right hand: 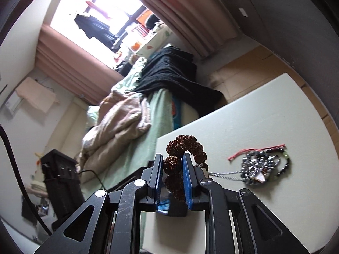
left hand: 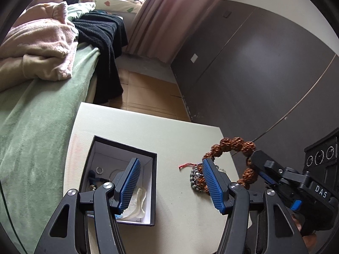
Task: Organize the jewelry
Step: 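Lift the bead bracelet and drop it into the box with the right gripper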
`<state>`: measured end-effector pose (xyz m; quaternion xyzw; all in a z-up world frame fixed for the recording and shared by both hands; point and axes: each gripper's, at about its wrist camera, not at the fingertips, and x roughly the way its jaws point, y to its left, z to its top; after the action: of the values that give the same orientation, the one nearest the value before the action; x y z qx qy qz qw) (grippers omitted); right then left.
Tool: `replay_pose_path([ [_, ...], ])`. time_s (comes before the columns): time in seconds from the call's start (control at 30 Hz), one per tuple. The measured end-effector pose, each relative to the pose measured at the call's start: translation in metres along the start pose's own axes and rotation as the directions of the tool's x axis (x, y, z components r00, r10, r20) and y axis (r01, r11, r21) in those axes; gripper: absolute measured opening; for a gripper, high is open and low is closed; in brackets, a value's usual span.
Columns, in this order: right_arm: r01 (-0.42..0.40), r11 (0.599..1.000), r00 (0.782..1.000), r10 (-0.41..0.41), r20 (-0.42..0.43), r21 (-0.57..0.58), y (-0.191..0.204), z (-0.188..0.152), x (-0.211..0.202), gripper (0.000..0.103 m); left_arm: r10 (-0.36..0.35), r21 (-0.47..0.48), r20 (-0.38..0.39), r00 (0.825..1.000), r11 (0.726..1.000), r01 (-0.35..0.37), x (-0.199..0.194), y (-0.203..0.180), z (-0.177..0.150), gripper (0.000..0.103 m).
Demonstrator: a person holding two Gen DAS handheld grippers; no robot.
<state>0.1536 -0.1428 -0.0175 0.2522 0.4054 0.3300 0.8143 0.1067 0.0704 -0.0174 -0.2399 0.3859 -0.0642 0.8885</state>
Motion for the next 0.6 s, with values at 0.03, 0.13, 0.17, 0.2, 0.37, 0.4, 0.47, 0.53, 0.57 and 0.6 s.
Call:
replay_pose_path([
  [0.03, -0.01, 1.0, 1.0, 0.01, 0.008, -0.009, 0.005, 0.0, -0.001, 0.019, -0.006, -0.002, 0.006, 1.0, 1.0, 0.006, -0.003, 0.001, 0.0, 0.062],
  [0.13, -0.037, 0.999, 0.999, 0.038, 0.026, -0.026, 0.016, 0.0, -0.006, 0.019, -0.014, 0.006, 0.025, 1.0, 1.0, 0.013, -0.012, 0.002, 0.001, 0.062],
  [0.17, -0.051, 0.998, 0.998, 0.051, 0.03, -0.027, 0.018, -0.001, -0.008, 0.019, -0.012, 0.008, 0.029, 1.0, 1.0, 0.012, -0.014, 0.003, 0.001, 0.062],
  [0.2, -0.068, 0.997, 0.997, 0.069, 0.034, -0.025, 0.019, -0.001, -0.01, 0.019, -0.012, 0.007, 0.03, 0.999, 1.0, 0.011, -0.015, 0.004, 0.001, 0.062],
  [0.37, -0.116, 0.993, 0.991, 0.117, 0.056, -0.031, 0.031, 0.0, -0.02, 0.019, -0.003, -0.009, 0.033, 0.999, 1.0, 0.003, -0.02, 0.012, 0.001, 0.062],
  [0.4, -0.125, 0.992, 0.99, 0.126, 0.062, -0.033, 0.033, 0.0, -0.023, 0.019, -0.004, -0.016, 0.038, 0.999, 1.0, 0.005, -0.023, 0.014, 0.002, 0.062],
  [0.47, -0.141, 0.989, 0.986, 0.144, 0.079, -0.042, 0.04, 0.002, -0.028, 0.019, -0.007, -0.028, 0.049, 0.999, 1.0, 0.009, -0.027, 0.018, 0.004, 0.062],
  [0.53, -0.159, 0.986, 0.982, 0.163, 0.094, -0.053, 0.047, 0.005, -0.034, 0.019, -0.013, -0.035, 0.058, 0.998, 0.999, 0.015, -0.031, 0.02, 0.005, 0.062],
  [0.57, -0.172, 0.983, 0.979, 0.177, 0.1, -0.057, 0.05, 0.006, -0.037, 0.019, -0.015, -0.035, 0.059, 0.998, 0.999, 0.018, -0.032, 0.021, 0.005, 0.062],
  [0.6, -0.186, 0.981, 0.976, 0.192, 0.106, -0.063, 0.054, 0.008, -0.039, 0.019, -0.017, -0.035, 0.06, 0.998, 0.999, 0.019, -0.032, 0.021, 0.005, 0.062],
])
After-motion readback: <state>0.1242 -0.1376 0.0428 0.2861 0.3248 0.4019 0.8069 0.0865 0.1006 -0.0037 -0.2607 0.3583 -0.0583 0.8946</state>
